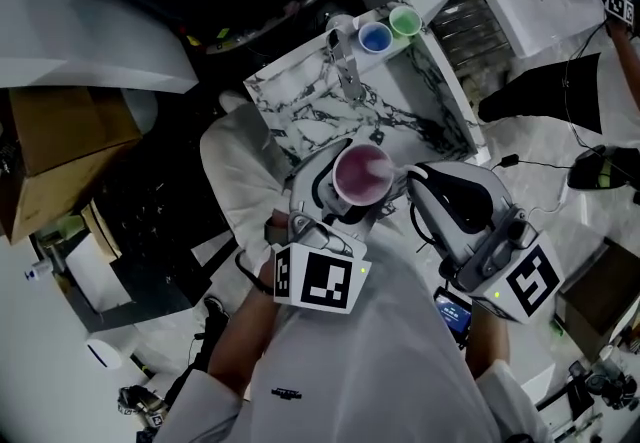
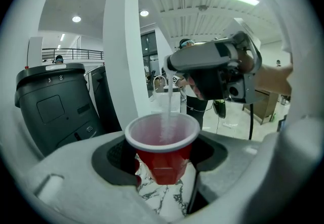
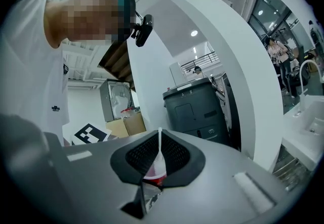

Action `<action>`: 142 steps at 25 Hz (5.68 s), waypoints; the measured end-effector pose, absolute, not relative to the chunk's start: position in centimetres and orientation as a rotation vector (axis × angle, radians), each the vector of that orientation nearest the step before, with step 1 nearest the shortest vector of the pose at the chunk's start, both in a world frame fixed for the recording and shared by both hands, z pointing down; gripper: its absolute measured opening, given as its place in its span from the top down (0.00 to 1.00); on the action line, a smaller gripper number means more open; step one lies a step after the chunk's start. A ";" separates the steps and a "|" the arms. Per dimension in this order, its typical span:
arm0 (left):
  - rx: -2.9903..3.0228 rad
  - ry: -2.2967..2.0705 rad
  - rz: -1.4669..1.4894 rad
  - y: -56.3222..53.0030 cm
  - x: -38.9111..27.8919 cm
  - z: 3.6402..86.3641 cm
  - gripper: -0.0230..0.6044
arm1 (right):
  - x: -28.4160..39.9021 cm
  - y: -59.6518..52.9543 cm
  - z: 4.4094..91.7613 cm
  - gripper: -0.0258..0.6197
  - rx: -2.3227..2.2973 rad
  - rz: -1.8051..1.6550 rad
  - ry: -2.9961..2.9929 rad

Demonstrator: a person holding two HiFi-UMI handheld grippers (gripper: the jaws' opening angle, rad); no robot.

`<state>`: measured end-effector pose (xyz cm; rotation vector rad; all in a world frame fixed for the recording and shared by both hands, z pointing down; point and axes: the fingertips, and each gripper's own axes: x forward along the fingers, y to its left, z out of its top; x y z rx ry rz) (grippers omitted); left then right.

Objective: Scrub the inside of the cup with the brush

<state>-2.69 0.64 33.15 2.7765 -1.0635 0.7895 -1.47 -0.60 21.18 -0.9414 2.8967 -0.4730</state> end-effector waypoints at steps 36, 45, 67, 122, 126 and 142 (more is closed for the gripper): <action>2.773 -1.127 0.846 1.1 -0.5 33.5 0.49 | 1.7 0.8 24.1 0.93 -0.840 -0.626 2.958; 2.771 -1.133 0.846 1.4 -0.4 33.4 0.49 | 0.4 -0.6 23.6 0.93 -0.830 -0.584 2.948; 2.765 -1.149 0.847 1.7 -1.6 33.3 0.49 | -2.9 2.1 23.4 0.93 -0.650 -0.586 3.047; 2.782 -1.091 0.819 0.0 -2.8 33.1 0.49 | -5.9 2.5 25.5 0.93 -0.530 -0.460 3.303; 2.791 -1.065 0.829 -0.2 -2.8 33.4 0.49 | -4.7 1.9 25.8 0.93 -0.612 -0.484 3.295; 2.858 -0.913 0.836 -0.2 0.4 33.5 0.49 | 0.7 -0.9 25.4 0.92 -0.945 -0.466 3.176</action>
